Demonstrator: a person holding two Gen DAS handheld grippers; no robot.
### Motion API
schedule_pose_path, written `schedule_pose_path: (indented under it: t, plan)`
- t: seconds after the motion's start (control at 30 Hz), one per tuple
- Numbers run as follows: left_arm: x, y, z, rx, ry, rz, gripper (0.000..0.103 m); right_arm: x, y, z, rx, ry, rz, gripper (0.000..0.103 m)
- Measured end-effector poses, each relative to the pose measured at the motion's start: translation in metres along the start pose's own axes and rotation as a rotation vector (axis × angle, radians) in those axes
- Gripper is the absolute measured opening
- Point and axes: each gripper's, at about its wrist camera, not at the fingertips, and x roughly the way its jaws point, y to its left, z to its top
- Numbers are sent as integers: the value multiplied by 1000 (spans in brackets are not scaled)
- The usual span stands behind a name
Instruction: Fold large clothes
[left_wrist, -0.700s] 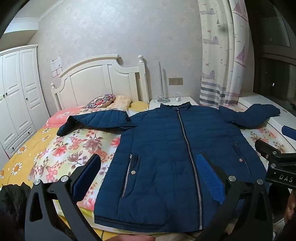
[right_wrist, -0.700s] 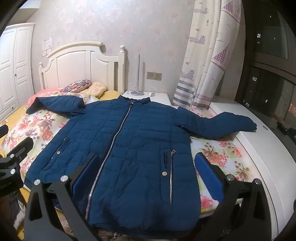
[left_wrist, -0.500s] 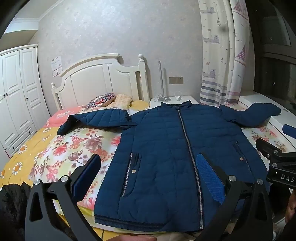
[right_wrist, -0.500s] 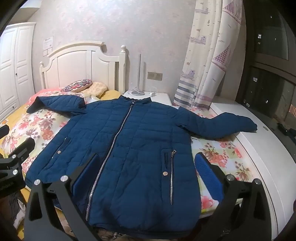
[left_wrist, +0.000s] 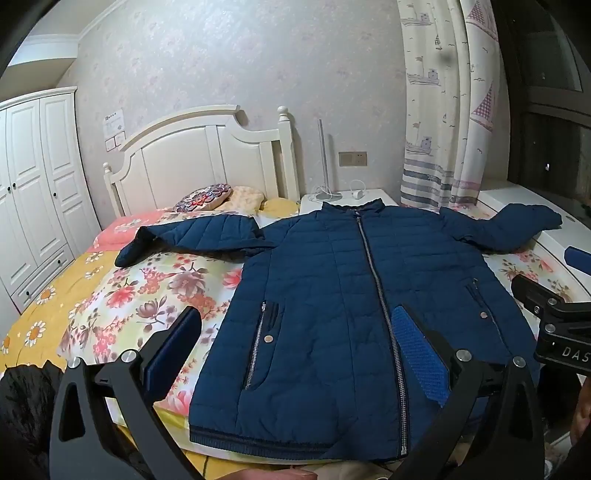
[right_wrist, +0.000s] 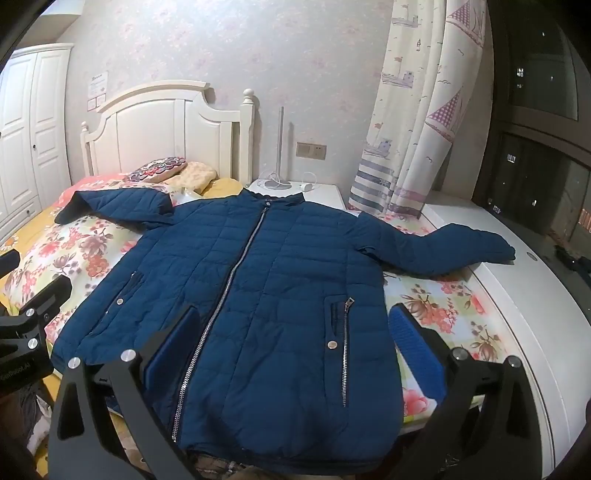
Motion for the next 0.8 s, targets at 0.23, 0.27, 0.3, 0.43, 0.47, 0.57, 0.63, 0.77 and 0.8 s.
schedule_pose_path:
  t: [0.23, 0.27, 0.3, 0.43, 0.47, 0.57, 0.63, 0.77, 0.8]
  plan:
    - [-1, 0, -1, 2, 1, 0, 99, 0, -5, 2, 2, 1, 11, 101]
    - [-1, -1, -1, 2, 1, 0, 99, 0, -5, 2, 2, 0, 9, 101]
    - [0, -1, -1, 2, 2, 1, 99, 0, -4, 2, 2, 1, 8, 101]
    - [0, -1, -1, 3, 3, 1, 99, -1, -4, 1, 2, 1, 9, 101]
    - [0, -2, -2, 4, 4, 1, 99, -1, -4, 1, 2, 0, 9, 101]
    - [1, -2, -1, 4, 4, 2, 99, 0, -4, 1, 3, 0, 9, 101]
    - [1, -2, -1, 3, 4, 1, 99, 0, -4, 1, 2, 1, 9, 101]
    - [1, -3, -1, 4, 4, 2, 99, 0, -4, 1, 2, 0, 9, 101]
    - [1, -3, 0, 3, 5, 1, 99, -1, -3, 1, 2, 0, 9, 101]
